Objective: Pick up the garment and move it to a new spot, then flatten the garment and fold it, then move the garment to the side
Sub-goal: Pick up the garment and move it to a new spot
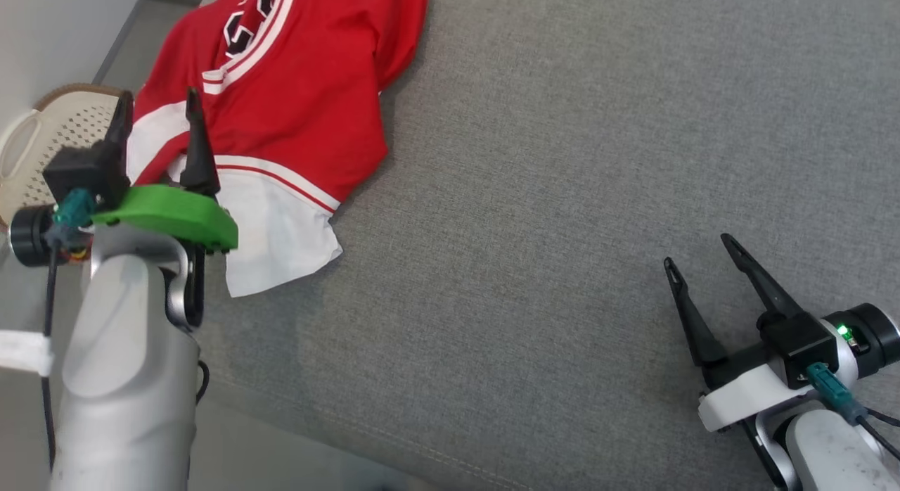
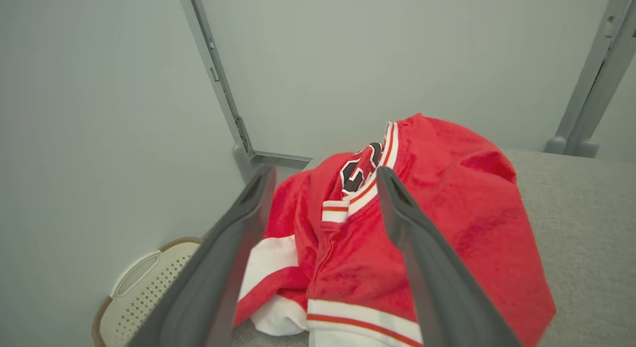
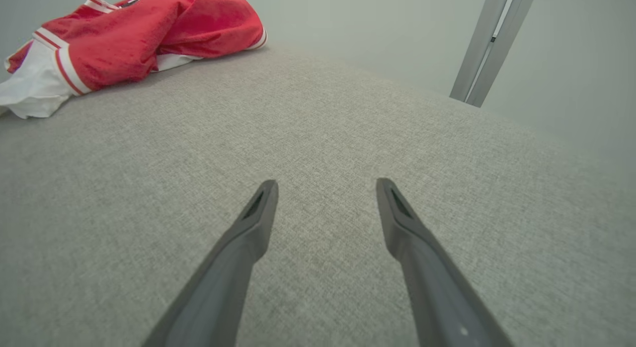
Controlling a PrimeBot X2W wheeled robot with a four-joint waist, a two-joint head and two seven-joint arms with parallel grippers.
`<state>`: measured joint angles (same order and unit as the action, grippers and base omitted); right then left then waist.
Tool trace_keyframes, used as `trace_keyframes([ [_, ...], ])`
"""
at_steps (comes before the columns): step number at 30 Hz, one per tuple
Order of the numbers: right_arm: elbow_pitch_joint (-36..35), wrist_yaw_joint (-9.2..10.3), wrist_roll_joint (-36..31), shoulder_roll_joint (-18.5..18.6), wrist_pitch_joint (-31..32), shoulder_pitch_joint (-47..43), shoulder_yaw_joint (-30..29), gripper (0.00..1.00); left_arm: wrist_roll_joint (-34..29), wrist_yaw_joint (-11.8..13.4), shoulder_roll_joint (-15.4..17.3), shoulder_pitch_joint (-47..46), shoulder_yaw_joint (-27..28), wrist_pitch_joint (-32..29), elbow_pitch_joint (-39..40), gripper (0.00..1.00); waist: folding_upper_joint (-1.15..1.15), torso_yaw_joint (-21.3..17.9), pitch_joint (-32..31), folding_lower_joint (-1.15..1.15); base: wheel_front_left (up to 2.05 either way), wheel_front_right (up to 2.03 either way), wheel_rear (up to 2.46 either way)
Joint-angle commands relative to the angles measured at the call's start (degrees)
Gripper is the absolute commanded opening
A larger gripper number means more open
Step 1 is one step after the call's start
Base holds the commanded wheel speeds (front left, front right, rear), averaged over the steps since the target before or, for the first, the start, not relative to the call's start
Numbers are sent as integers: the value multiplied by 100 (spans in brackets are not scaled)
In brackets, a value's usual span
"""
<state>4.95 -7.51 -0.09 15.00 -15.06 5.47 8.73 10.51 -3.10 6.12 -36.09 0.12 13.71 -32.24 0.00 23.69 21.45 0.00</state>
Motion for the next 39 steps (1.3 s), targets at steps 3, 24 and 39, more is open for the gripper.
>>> trace_keyframes([
  [3,-111,4,-31,111,-18,146,-89,100,233,-207,123,-712,5,-321,-734,100,0,-302,697,0,0,0,0],
  [24,-98,12,-65,226,23,451,-143,100,1393,-445,211,-1820,-1402,-725,-2654,0,0,-500,1187,0,0,0,0],
  [39,-22,6,45,-342,-5,473,71,100,2048,-439,959,-1689,-2000,154,-1333,0,0,-865,210,0,0,0,0],
])
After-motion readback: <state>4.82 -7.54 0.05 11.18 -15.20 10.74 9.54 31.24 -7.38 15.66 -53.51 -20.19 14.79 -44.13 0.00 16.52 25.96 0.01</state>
